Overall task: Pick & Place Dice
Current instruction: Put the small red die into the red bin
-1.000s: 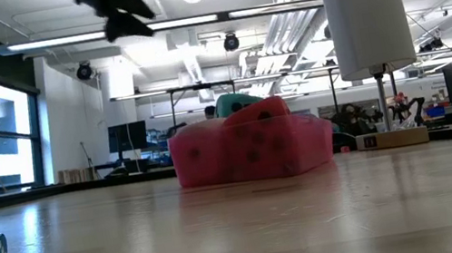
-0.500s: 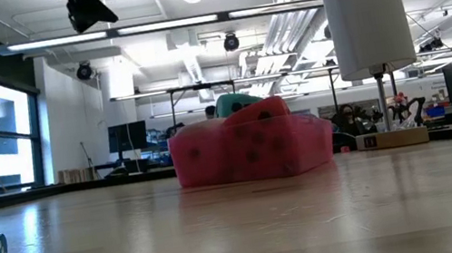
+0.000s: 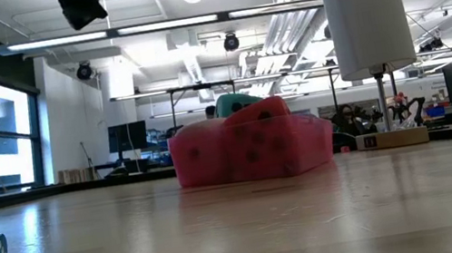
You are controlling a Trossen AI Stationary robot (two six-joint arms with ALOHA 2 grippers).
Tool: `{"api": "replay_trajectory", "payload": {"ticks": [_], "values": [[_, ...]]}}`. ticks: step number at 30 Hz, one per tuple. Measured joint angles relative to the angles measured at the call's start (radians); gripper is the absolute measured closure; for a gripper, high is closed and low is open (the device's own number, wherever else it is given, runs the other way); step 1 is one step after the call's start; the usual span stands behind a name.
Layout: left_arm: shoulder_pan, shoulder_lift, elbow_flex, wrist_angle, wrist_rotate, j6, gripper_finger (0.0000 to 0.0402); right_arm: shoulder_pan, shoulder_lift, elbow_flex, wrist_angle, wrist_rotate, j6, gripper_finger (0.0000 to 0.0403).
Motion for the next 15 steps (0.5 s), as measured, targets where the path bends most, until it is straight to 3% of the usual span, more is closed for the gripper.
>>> {"api": "replay_trajectory", "payload": {"ticks": [3, 12, 15], "values": [[-0.015, 0.007, 0.000, 0.002, -0.005, 0.000, 0.0183, 0.019, 0.000, -0.002, -0.059, -0.024, 0.050, 0.0255], [-0.034, 0.053, 0.000, 0.016, -0.007, 0.037, 0.0183, 0.018, 0.000, -0.108, -0.006, -0.033, 0.015, 0.0278], [-0.034, 0.068, 0.000, 0.019, -0.007, 0.032, 0.0183, 0.012, 0.000, -0.138, 0.000, -0.082, 0.033, 0.0294]]}}
